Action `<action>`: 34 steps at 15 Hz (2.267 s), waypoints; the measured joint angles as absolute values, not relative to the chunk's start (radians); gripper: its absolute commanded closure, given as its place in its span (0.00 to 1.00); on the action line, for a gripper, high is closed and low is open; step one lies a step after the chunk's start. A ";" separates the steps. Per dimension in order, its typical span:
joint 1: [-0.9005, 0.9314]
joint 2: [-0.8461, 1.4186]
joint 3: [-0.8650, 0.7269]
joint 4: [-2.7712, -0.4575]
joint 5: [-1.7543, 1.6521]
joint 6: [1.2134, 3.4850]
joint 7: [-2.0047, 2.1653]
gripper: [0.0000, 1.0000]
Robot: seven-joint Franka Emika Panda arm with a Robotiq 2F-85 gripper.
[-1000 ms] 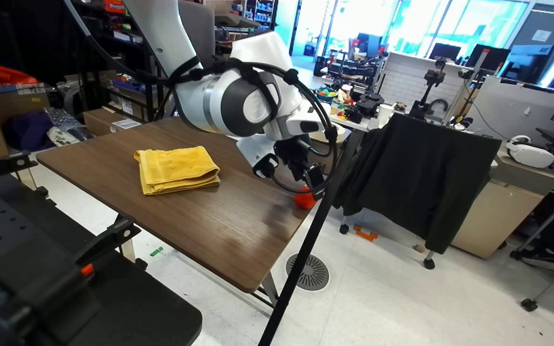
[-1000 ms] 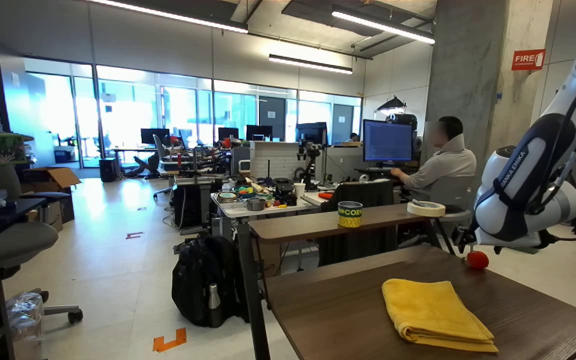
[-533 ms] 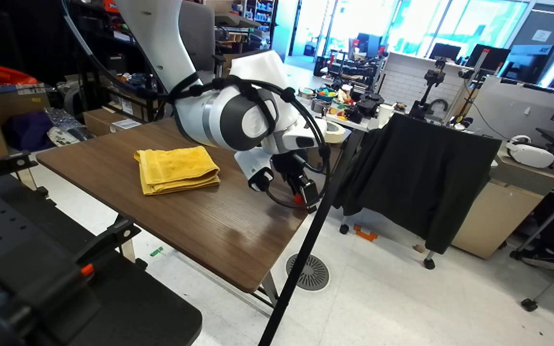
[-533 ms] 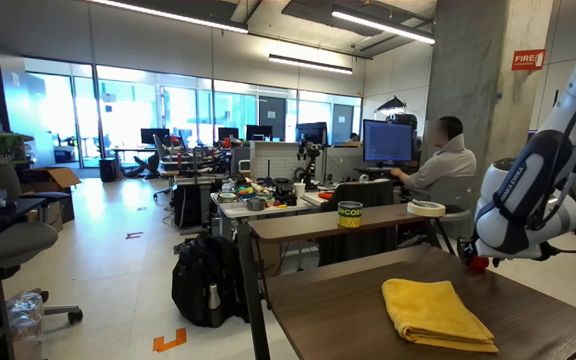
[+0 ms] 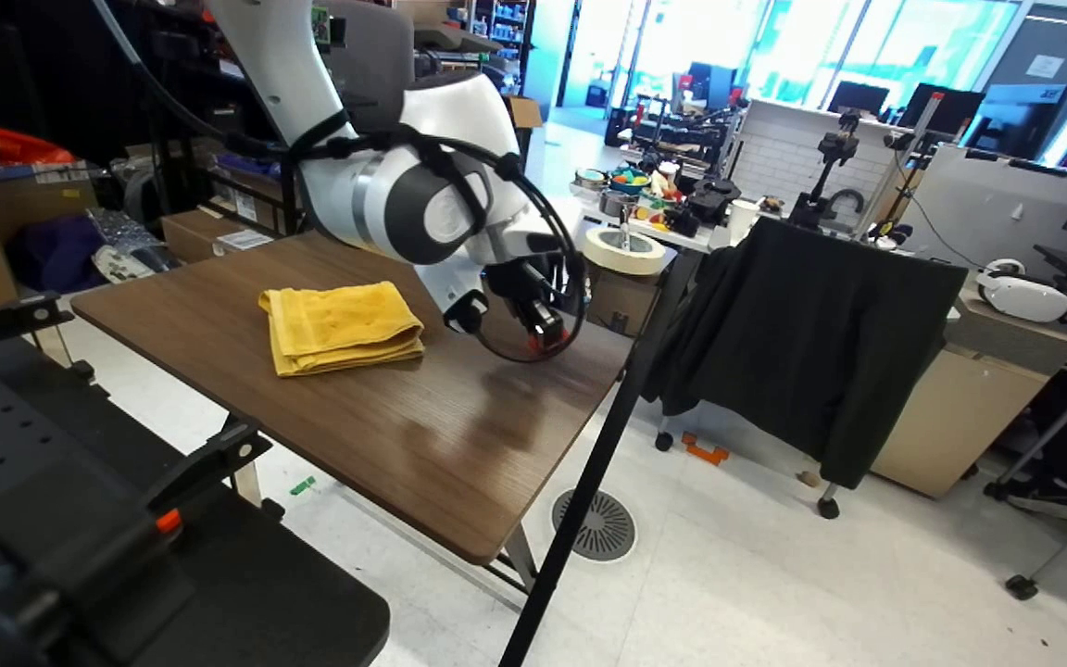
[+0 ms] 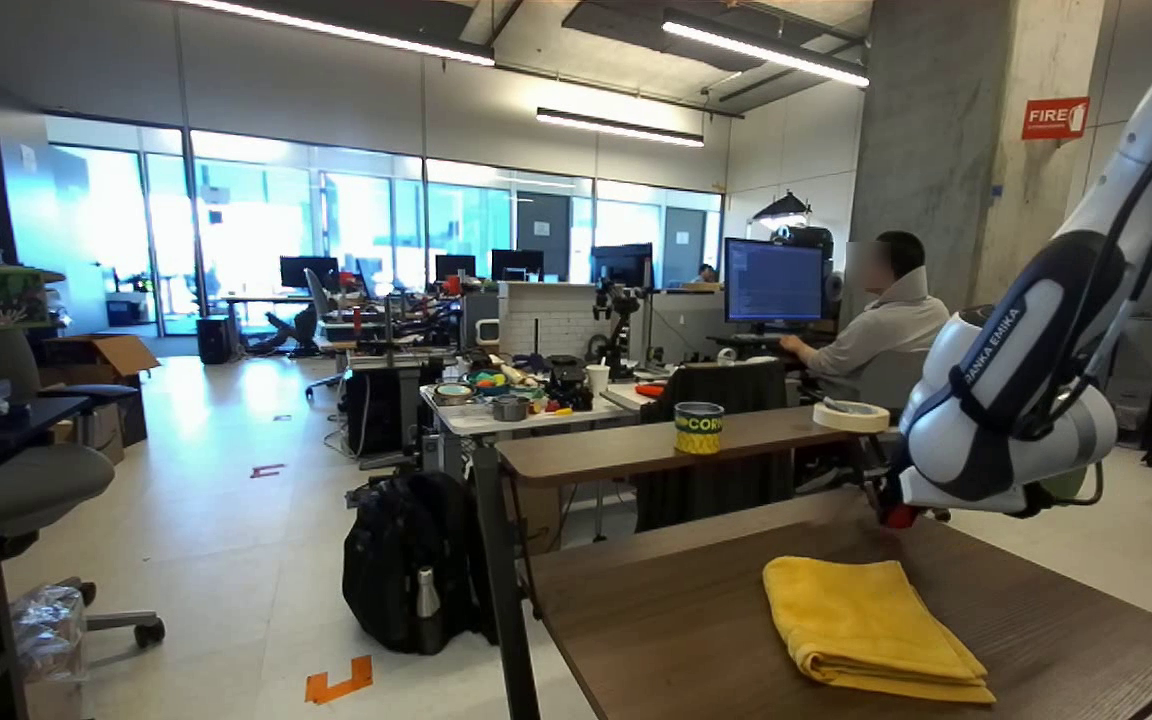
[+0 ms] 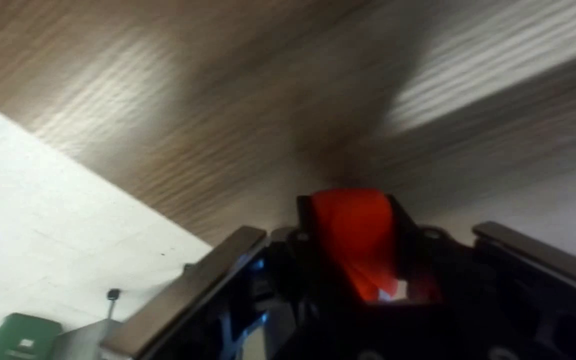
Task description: Wipe the table with the yellow towel
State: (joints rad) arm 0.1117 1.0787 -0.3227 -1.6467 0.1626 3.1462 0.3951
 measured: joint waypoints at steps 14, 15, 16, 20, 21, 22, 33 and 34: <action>0.354 0.953 0.177 -1.914 0.081 3.481 0.143 0.93; 0.362 0.954 0.198 -1.919 0.059 3.480 0.132 0.93; 0.365 0.956 0.214 -1.922 0.040 3.480 0.120 0.93; 0.364 0.956 0.229 -1.930 -0.010 3.479 0.075 0.93; 0.364 0.953 0.224 -1.933 -0.011 3.479 0.058 0.93; 0.364 0.947 0.213 -1.937 -0.011 3.479 0.040 0.93; 0.347 0.923 -0.007 -1.980 0.023 3.447 -0.003 0.43; 0.341 0.930 -0.006 -1.980 0.023 3.445 -0.003 0.37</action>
State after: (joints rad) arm 0.3407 0.9303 -0.0061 -1.9803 0.0225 3.4453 -0.0025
